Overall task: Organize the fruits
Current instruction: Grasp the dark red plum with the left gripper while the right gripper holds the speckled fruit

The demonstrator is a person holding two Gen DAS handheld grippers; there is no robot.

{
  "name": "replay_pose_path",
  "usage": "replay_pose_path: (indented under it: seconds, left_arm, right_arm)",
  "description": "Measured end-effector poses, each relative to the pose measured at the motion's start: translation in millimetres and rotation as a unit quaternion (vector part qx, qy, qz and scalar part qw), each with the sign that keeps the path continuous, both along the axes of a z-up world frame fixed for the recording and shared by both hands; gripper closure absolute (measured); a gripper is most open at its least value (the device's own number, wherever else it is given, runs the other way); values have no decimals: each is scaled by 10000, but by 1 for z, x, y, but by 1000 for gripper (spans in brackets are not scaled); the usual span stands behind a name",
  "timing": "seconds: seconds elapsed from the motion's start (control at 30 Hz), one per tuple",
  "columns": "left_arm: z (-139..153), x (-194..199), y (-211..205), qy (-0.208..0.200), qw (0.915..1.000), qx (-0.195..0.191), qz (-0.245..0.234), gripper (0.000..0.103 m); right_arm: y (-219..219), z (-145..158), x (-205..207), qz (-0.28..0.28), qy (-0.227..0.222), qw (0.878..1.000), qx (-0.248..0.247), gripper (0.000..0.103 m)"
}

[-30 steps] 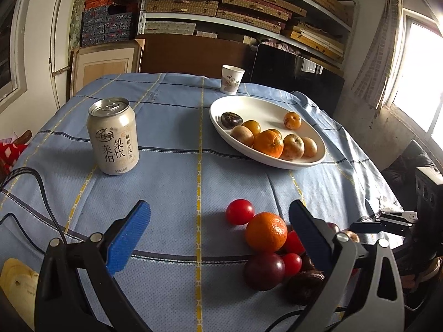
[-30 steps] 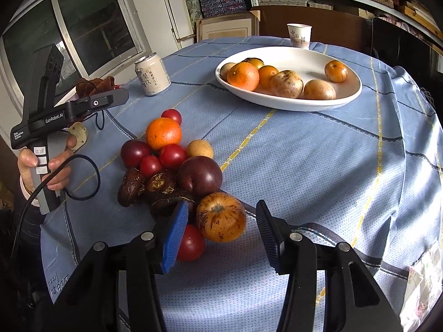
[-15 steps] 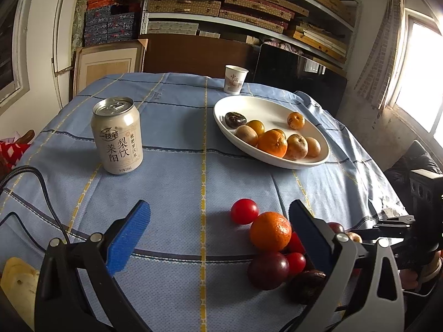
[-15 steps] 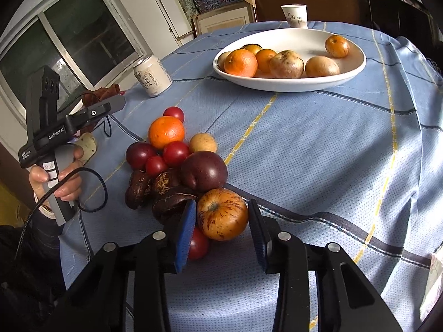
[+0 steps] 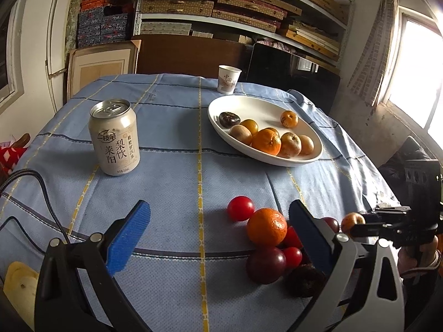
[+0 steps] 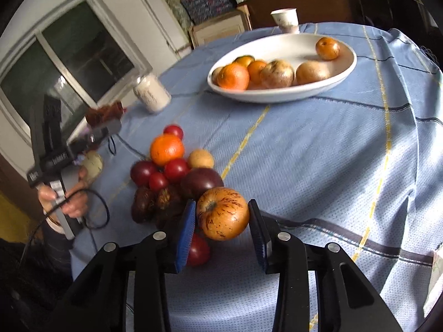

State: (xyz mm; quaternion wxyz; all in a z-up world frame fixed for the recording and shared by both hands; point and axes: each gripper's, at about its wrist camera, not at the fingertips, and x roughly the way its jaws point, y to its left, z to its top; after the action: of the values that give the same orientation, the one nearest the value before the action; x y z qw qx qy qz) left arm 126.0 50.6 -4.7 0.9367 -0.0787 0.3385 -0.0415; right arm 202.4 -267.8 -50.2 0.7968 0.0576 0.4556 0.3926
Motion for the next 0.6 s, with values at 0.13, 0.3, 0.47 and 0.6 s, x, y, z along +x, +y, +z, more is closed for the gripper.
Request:
replay_pose_path:
  seconds: [0.13,0.3,0.47,0.6]
  left_arm:
    - [1,-7,-9,-64,9984,119,-540,5]
    - [-8,-16,-33,57,9891,466,-1393,24]
    - [-19,-15,-43,305,9847,444,-1654,43]
    - [-26,-12,-43,505,9840,392,-1665,43]
  right_arm:
    - [-6,0,6,-233,52,9997,70,64]
    - [-3,-2,6,-185,61,9998,-38,64]
    - [-1,-4,5,-220,14,9996,-172,64]
    - [0,-4,4,-214,-19,9996,-206,64]
